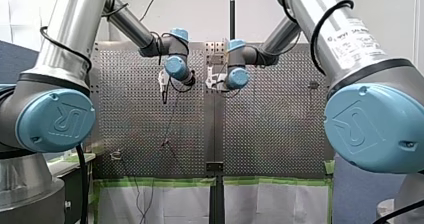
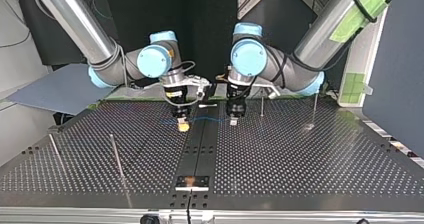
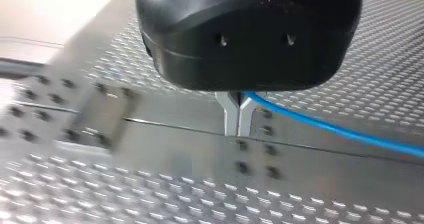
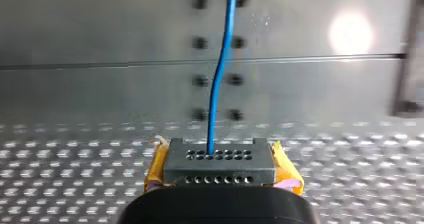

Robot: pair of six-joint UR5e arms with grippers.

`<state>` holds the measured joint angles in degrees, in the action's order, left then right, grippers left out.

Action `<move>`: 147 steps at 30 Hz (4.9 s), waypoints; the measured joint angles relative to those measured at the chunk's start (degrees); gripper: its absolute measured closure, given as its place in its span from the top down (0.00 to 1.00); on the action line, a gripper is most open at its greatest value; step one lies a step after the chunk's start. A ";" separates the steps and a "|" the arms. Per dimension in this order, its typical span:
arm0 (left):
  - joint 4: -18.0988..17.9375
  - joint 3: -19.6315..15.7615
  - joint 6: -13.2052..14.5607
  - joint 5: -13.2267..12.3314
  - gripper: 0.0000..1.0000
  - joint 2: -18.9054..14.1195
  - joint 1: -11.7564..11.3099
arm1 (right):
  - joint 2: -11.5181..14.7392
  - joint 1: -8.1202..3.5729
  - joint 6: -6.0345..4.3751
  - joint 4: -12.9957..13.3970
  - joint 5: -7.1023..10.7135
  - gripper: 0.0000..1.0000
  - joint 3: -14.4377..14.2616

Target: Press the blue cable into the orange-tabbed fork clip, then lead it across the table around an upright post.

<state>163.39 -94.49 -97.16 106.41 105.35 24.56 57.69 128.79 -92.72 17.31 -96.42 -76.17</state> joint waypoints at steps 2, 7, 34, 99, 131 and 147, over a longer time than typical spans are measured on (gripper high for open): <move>0.51 0.72 -0.05 0.00 0.00 -1.14 0.15 | 1.00 0.01 -0.01 -0.60 0.02 0.00 0.53; 1.44 2.27 -0.13 -0.01 0.00 -3.46 0.63 | 3.41 -0.20 -0.02 -2.39 0.03 0.00 2.28; 8.93 14.75 -1.71 -1.85 0.00 -4.44 2.28 | 16.25 -3.67 -0.10 -7.41 -0.70 0.00 4.47; 21.87 47.57 -6.48 -1.99 0.00 20.79 15.03 | 17.10 -20.66 -0.19 -14.76 1.42 0.00 3.08; 21.56 63.99 -12.46 -4.63 0.00 30.54 14.04 | 13.37 -24.70 -0.90 -11.74 7.23 0.00 3.86; 17.44 62.29 -12.49 -5.06 0.00 30.64 13.48 | 11.38 -26.98 -2.33 -10.84 8.54 0.00 4.69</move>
<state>180.83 -32.21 -109.65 101.35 135.99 38.04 69.07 101.81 -95.05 6.48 -87.88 -71.47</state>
